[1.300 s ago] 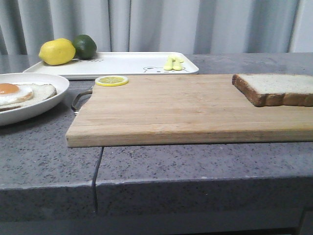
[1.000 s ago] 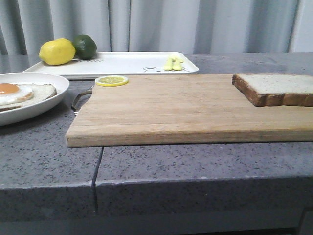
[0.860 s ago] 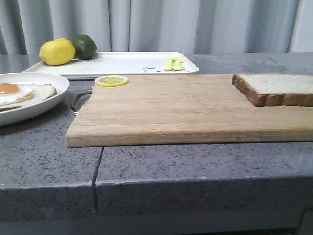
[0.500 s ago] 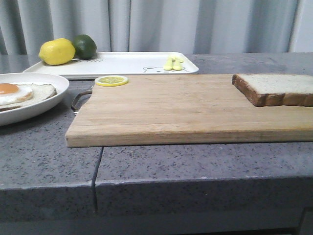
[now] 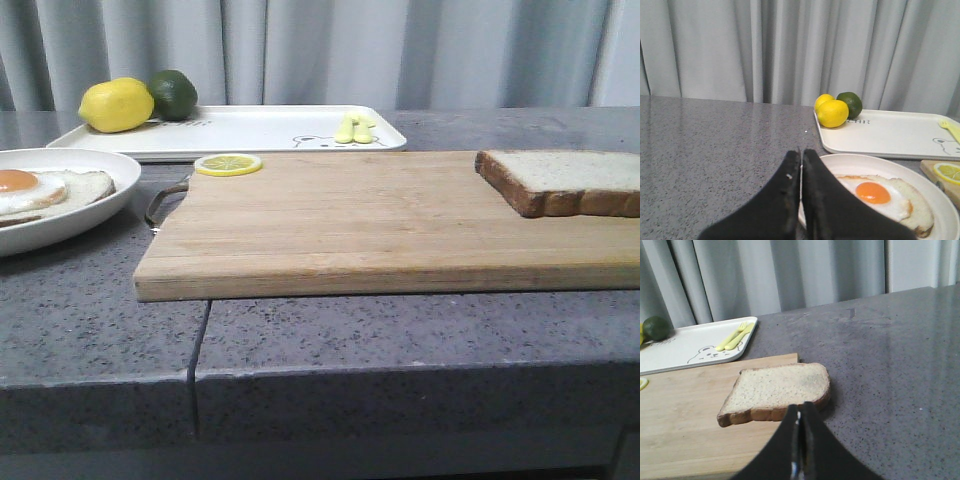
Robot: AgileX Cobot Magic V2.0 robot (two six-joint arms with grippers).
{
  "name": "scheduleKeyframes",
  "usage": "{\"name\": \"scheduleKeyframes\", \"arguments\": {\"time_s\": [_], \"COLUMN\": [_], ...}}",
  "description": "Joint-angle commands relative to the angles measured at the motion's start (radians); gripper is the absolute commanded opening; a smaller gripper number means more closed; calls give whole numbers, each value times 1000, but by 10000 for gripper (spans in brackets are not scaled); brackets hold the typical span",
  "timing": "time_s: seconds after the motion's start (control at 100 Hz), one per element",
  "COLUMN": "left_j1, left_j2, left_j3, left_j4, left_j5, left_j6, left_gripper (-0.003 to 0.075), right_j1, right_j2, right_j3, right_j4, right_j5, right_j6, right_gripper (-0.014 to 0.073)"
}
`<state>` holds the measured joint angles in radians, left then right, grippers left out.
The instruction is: Place bread and move sandwich to tray
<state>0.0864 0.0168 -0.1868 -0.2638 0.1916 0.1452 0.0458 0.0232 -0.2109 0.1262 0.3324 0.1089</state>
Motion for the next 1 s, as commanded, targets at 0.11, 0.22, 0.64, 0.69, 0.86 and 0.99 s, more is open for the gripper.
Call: {"name": "scheduleKeyframes", "arguments": {"time_s": [0.11, 0.22, 0.64, 0.69, 0.86, 0.99], "left_j1": [-7, -7, -7, -7, -7, -7], "left_j2": [166, 265, 629, 651, 706, 738], "left_j3": [-222, -334, -665, -672, -678, -678], "left_j4": [-65, -104, -253, -253, -284, -298], "left_j5": [162, 262, 507, 507, 499, 500], "left_j6": [-7, -7, 29, 29, 29, 29], "left_gripper": [-20, -20, -20, -20, -20, -19], "right_j1": [-6, -6, -6, -6, -6, -6], "right_j2": [163, 264, 535, 546, 551, 551], "right_j3": [-197, -281, -510, -510, -509, -509], "right_j4": [7, 7, 15, 18, 18, 18], "right_j5": [101, 163, 226, 205, 171, 171], "right_j6": [2, 2, 1, 1, 1, 1], "right_gripper": [-70, -70, -70, -70, -70, -69]}}
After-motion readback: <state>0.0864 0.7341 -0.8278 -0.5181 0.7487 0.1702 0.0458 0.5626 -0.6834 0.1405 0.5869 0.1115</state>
